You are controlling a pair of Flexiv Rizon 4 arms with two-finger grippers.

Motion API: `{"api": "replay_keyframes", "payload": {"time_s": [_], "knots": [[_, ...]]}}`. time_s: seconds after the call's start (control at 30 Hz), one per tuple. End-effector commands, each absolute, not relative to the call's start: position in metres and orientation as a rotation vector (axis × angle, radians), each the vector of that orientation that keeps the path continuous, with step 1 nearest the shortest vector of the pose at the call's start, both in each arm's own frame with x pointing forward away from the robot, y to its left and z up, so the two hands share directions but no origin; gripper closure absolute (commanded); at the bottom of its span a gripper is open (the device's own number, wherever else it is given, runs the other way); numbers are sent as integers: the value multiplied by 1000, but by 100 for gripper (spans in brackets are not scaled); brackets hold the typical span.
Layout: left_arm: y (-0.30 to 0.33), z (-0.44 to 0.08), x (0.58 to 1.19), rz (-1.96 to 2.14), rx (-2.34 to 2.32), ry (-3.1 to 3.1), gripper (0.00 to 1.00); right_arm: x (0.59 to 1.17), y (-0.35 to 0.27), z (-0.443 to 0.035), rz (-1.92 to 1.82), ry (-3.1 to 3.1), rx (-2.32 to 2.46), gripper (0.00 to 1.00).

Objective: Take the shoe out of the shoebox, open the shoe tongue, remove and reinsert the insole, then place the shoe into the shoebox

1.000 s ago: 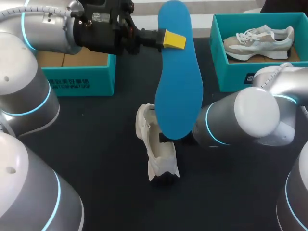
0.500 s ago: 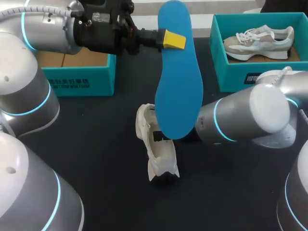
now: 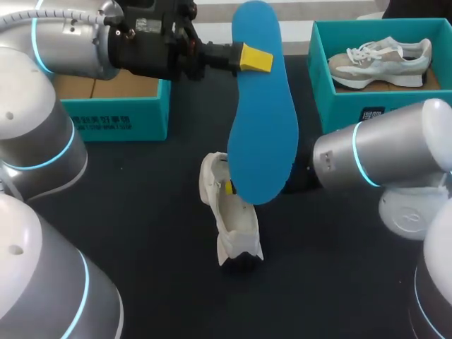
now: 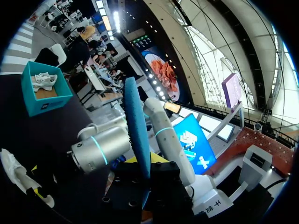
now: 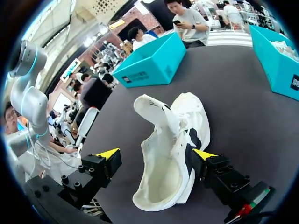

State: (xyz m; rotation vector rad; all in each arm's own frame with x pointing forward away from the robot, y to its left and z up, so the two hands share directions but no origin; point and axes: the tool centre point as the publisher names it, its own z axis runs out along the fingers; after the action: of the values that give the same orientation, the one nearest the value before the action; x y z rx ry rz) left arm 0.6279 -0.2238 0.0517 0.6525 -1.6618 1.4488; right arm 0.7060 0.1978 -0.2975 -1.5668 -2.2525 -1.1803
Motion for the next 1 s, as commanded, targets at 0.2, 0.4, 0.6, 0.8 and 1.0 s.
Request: {"api": "replay_keyframes", "payload": {"time_s": [0.2, 0.4, 0.6, 0.8, 1.0], "knots": [[-225, 51, 628, 1448, 654, -1663, 100, 709, 182, -291, -1234, -1979, -1075, 0], [-225, 51, 628, 1448, 654, -1663, 100, 709, 182, -291, -1234, -1979, -1075, 0], [-225, 51, 628, 1448, 654, -1663, 100, 709, 182, -291, -1234, -1979, -1075, 0], [-225, 51, 628, 1448, 654, -1663, 100, 712, 178, -289, -1239, -1946, -1045, 0], [-225, 51, 628, 1448, 654, -1663, 100, 719, 165, -279, -1230, -1863, -1014, 0]]}}
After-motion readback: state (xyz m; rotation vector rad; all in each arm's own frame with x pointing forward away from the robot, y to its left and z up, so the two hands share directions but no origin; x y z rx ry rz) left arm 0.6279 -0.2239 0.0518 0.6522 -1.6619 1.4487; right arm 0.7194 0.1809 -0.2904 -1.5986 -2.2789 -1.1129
